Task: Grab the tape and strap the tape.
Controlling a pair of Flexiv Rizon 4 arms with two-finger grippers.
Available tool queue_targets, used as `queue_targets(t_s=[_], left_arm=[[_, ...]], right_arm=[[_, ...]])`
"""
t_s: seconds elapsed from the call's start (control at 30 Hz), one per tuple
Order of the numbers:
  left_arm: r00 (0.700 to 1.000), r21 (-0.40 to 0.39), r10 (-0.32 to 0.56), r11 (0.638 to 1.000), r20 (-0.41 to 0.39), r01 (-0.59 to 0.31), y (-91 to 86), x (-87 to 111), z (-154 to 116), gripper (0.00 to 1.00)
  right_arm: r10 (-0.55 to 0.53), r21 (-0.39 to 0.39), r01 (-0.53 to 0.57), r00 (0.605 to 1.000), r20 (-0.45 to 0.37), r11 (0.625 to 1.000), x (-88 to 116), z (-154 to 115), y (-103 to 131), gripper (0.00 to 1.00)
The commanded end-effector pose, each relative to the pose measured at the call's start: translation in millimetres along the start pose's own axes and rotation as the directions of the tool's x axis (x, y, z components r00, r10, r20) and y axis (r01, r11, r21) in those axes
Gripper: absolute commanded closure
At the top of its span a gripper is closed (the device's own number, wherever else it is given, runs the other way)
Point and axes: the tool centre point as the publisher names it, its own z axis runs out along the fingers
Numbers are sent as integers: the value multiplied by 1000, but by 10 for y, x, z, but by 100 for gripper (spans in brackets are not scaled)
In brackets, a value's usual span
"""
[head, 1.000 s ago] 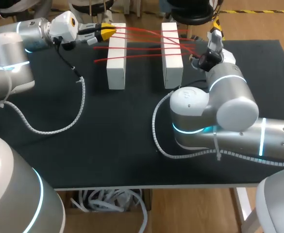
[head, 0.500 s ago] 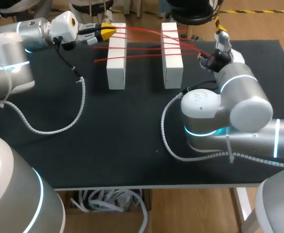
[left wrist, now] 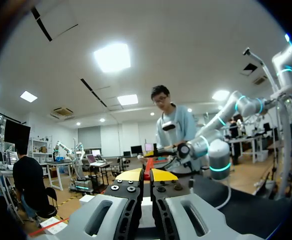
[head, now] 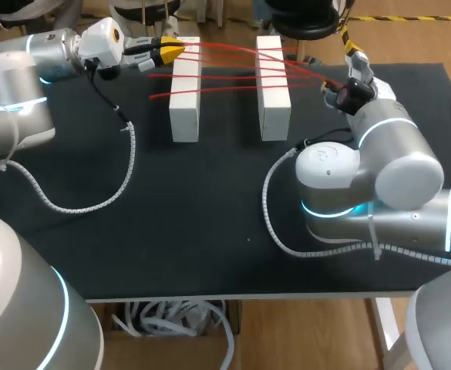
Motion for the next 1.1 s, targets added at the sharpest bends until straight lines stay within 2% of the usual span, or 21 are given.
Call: queue_targets(t_s=[0.03,0.33,0.47,0.6,0.77,1.1], left_arm=[[1000,4,1,1000,-4,-1,19,-14,-4,100],[1000,4,1,1000,-4,-1,19,-14,-4,100],[1000,4,1,1000,-4,-1,19,-14,-4,100],[1000,4,1,1000,-4,-1,19,-14,-4,100],[1000,4,1,1000,-4,-1,19,-14,-4,100],[1000,4,1,1000,-4,-1,19,-14,-4,100]], right_arm=[[-7,7,7,1000,13,1000,22,-32,35,40],[-17,10,17,1000,20,1000,-1,-74,44,38],[-18,12,17,1000,22,1000,-5,-82,24,41],[-19,17,18,1000,25,1000,-21,-82,-10,40],[-16,23,16,999,27,1000,-33,-98,-58,46],[-12,30,11,1000,27,999,-46,-108,-127,50]])
